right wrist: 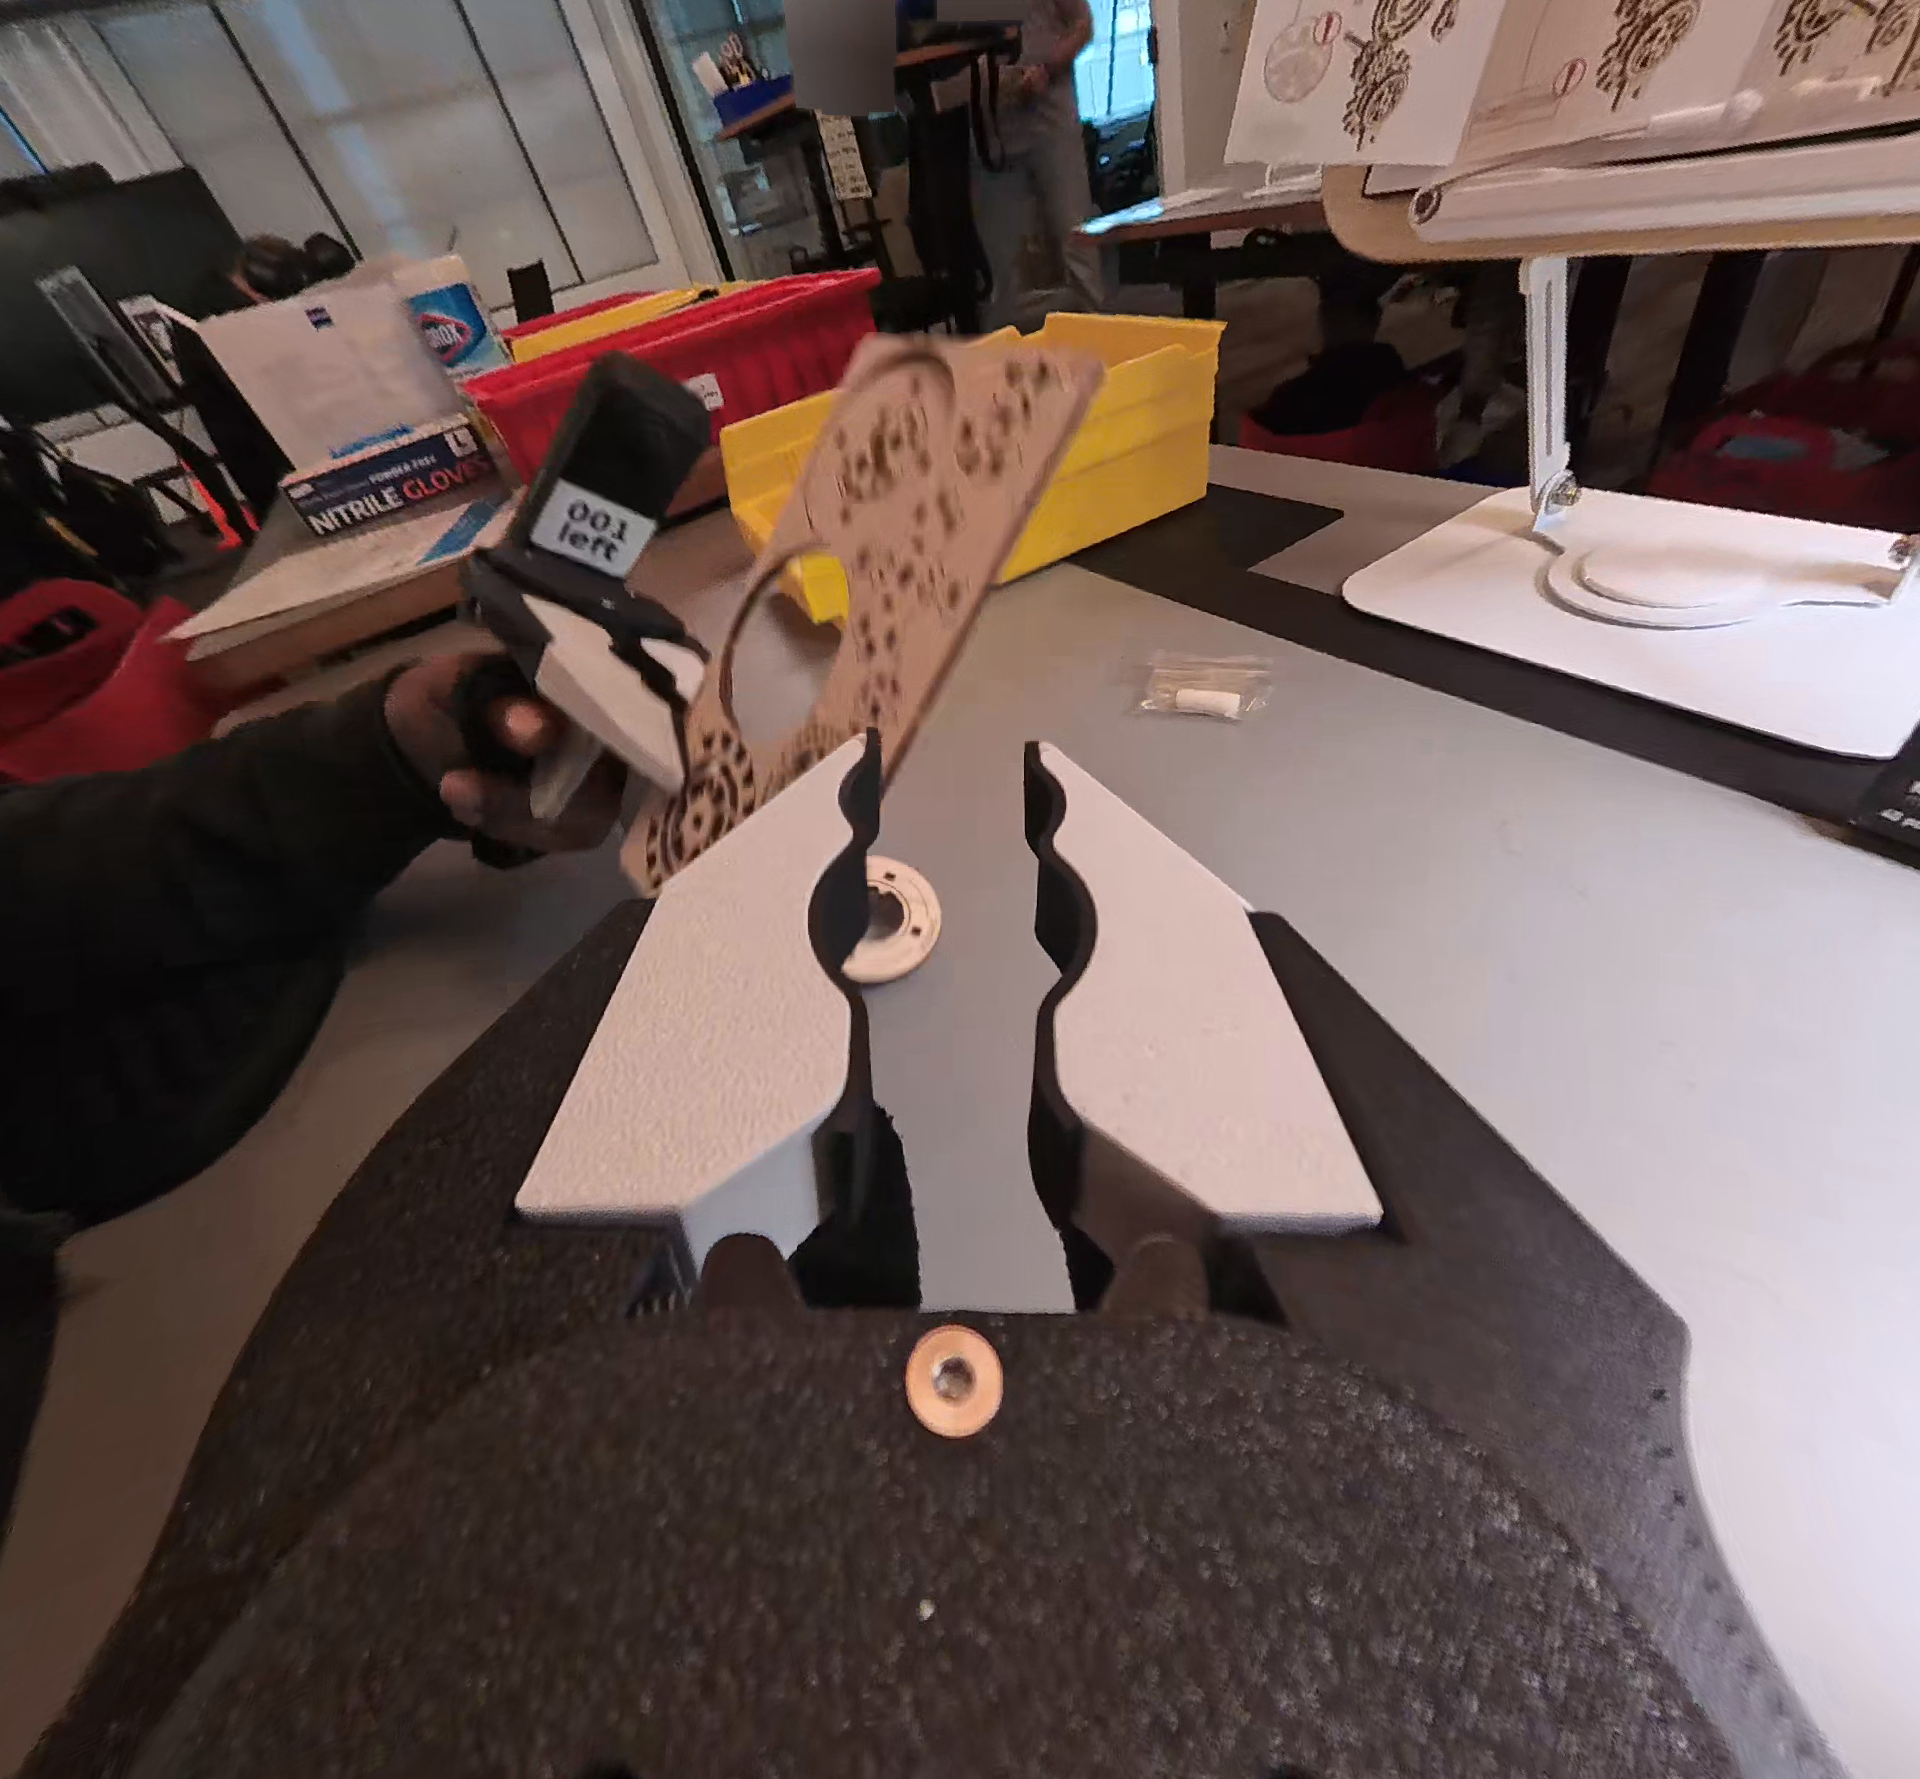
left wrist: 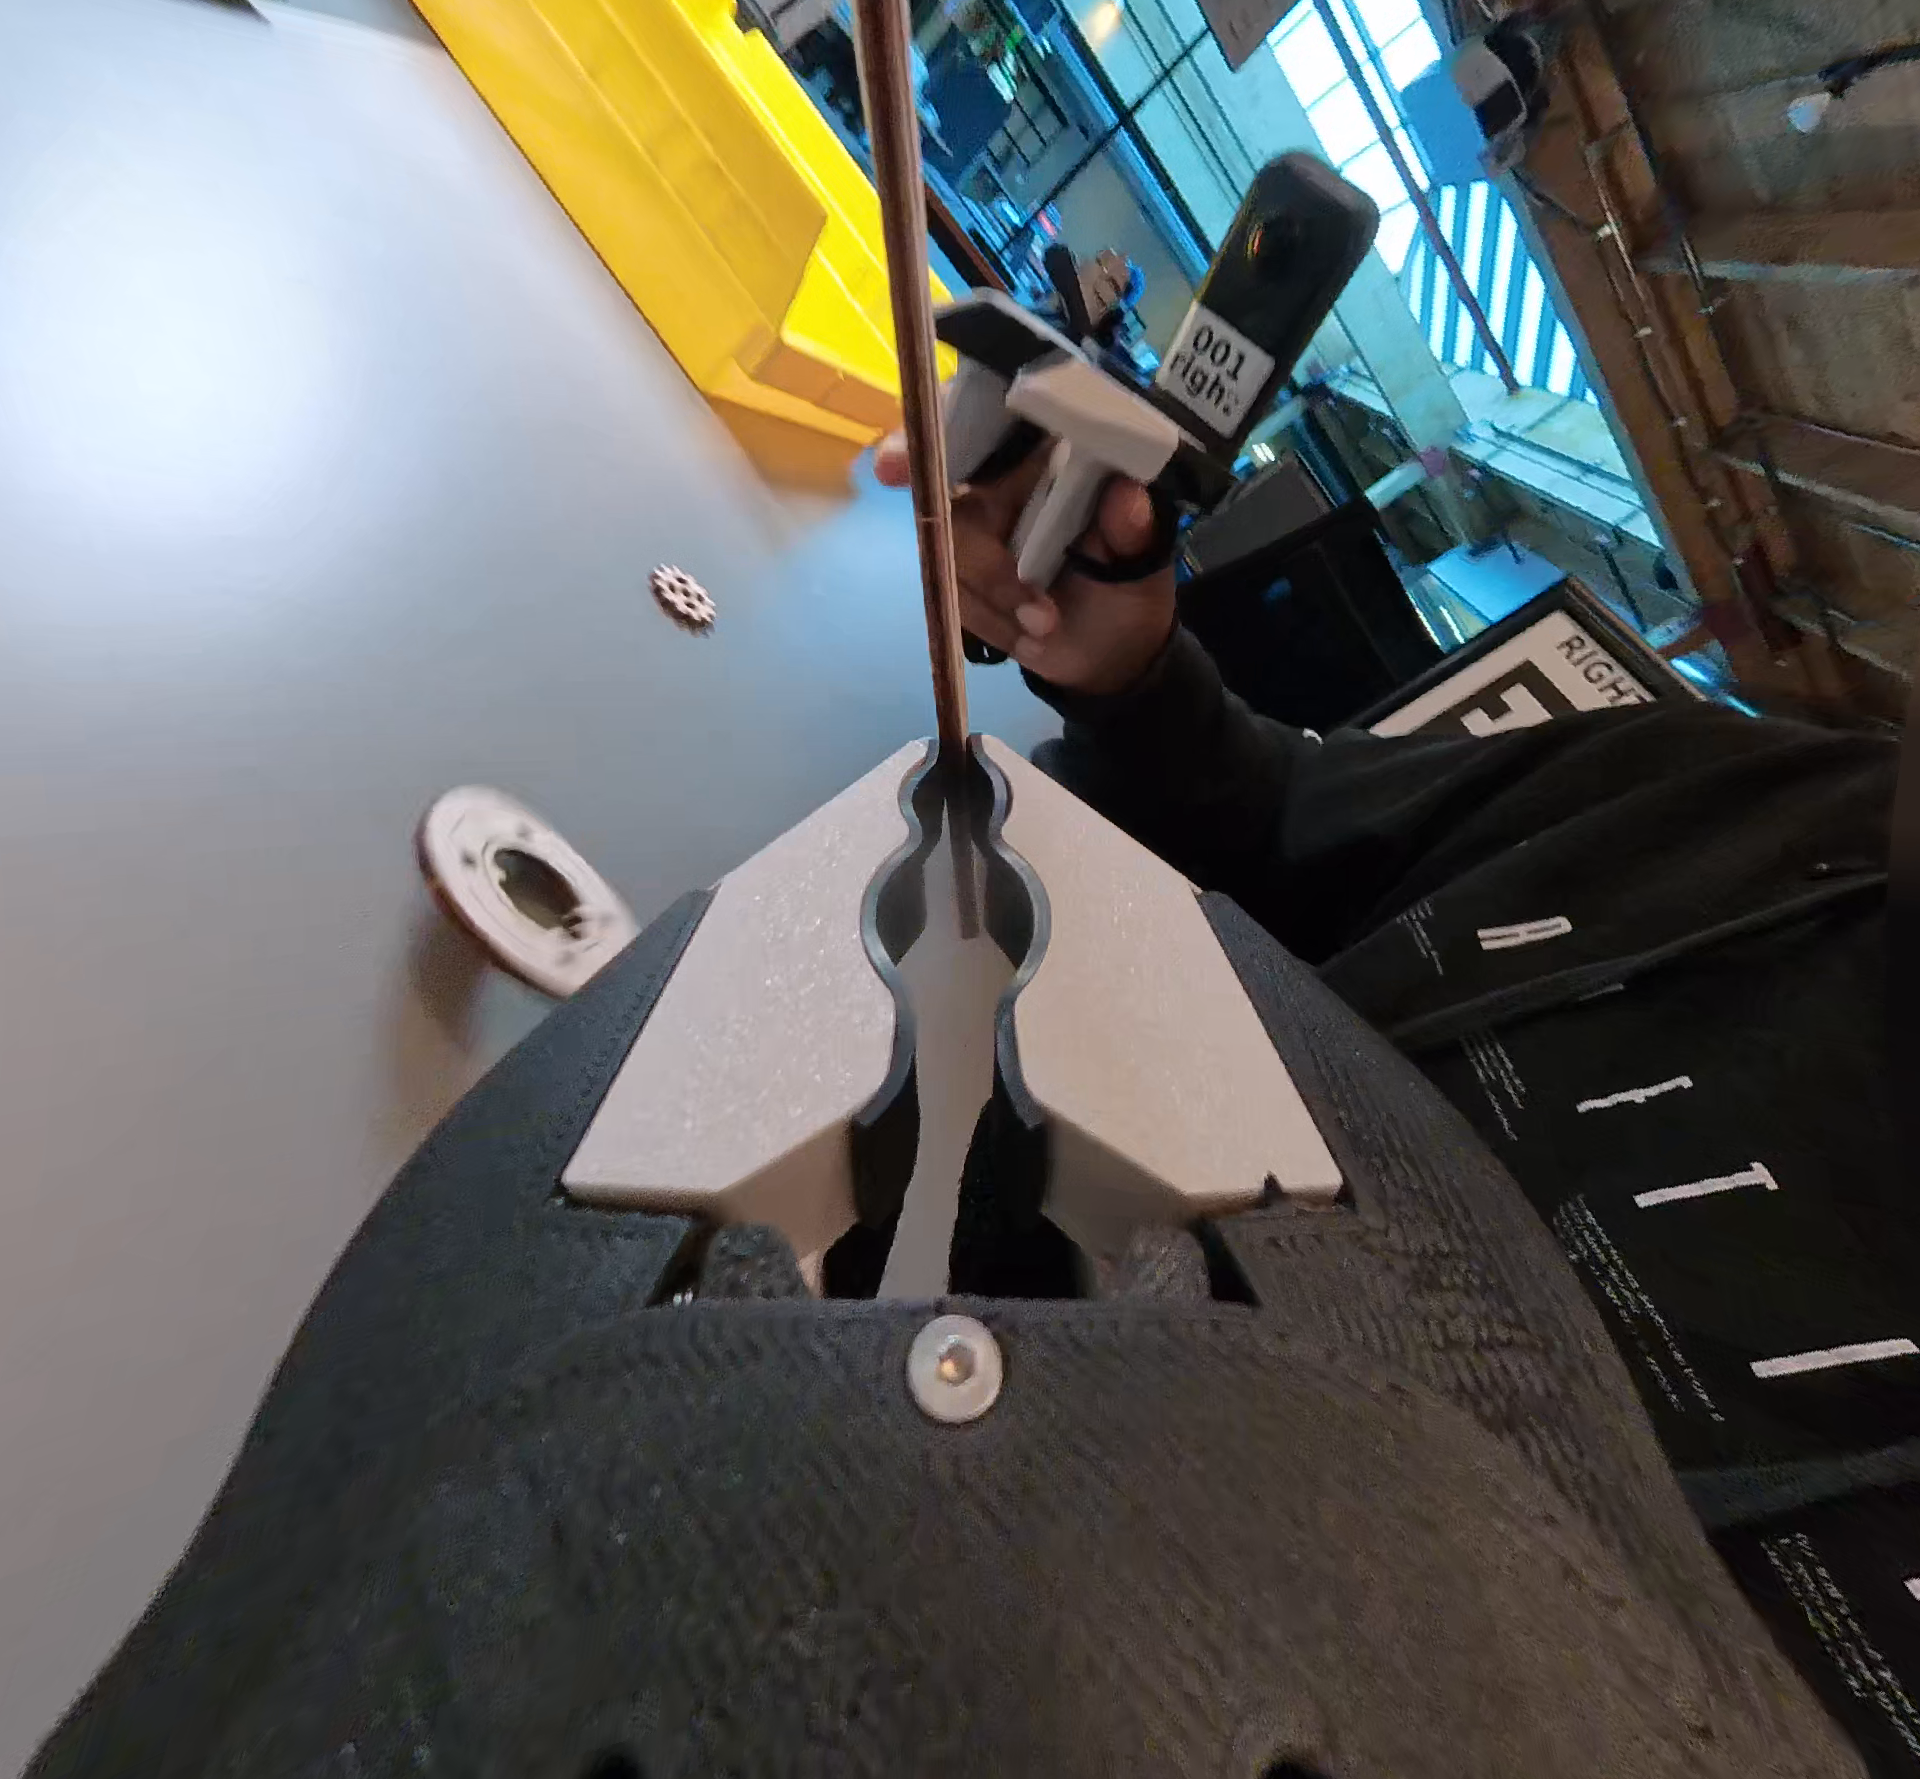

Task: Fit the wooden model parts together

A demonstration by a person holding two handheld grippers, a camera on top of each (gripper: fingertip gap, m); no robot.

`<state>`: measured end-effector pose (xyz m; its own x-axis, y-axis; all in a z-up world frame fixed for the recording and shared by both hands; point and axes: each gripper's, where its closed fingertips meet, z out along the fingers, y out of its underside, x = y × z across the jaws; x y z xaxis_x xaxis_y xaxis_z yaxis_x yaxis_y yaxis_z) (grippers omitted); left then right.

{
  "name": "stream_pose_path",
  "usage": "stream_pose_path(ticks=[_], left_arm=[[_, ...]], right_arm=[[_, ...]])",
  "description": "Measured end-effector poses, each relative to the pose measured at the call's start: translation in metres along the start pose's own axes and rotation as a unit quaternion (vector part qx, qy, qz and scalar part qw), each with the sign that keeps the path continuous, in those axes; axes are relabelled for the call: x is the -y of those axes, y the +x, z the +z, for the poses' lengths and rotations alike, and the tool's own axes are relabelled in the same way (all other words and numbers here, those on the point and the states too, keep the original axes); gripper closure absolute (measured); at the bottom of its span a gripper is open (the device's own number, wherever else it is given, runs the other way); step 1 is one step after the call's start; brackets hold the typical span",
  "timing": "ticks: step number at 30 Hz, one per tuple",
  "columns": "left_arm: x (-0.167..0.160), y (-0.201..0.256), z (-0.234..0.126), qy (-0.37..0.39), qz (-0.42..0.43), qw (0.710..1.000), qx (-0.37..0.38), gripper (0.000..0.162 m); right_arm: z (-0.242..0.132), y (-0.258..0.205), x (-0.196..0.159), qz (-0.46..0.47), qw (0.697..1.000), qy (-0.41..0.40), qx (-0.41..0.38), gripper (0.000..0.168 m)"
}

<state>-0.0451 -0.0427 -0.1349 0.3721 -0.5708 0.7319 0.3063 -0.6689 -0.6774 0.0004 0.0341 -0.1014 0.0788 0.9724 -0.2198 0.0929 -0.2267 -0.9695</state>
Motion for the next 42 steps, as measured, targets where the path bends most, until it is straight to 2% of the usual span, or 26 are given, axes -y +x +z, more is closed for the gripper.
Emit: stream_pose_path(ticks=[4, 8, 13, 16, 21, 24, 33, 42], left_arm=[[0.028, -0.012, -0.033, 0.059, 0.007, 0.998, 0.034, 0.160], [0.047, -0.028, -0.064, 0.105, 0.005, 0.992, 0.072, 0.160], [0.055, -0.042, -0.085, 0.139, -0.012, 0.986, 0.088, 0.160], [0.056, -0.045, -0.089, 0.146, -0.015, 0.985, 0.091, 0.160], [0.054, -0.048, -0.089, 0.141, -0.014, 0.985, 0.096, 0.160], [0.050, -0.050, -0.085, 0.134, -0.016, 0.986, 0.097, 0.160], [0.034, -0.056, -0.067, 0.092, -0.017, 0.990, 0.101, 0.161], [0.015, -0.062, -0.050, 0.053, -0.031, 0.993, 0.098, 0.160]], right_arm=[[0.015, -0.008, -0.039, -0.025, 0.994, -0.097, 0.030, 0.135], [0.041, -0.024, -0.104, -0.092, 0.959, -0.261, 0.059, 0.113], [0.078, -0.040, -0.125, -0.147, 0.927, -0.337, 0.073, 0.111], [0.093, -0.036, -0.136, -0.171, 0.908, -0.378, 0.066, 0.118], [0.091, -0.042, -0.137, -0.184, 0.902, -0.381, 0.085, 0.118], [0.082, -0.039, -0.134, -0.224, 0.900, -0.365, 0.083, 0.119], [0.045, -0.055, -0.091, -0.380, 0.897, -0.216, 0.069, 0.118], [0.022, -0.063, -0.061, -0.414, 0.898, -0.142, 0.038, 0.118]])
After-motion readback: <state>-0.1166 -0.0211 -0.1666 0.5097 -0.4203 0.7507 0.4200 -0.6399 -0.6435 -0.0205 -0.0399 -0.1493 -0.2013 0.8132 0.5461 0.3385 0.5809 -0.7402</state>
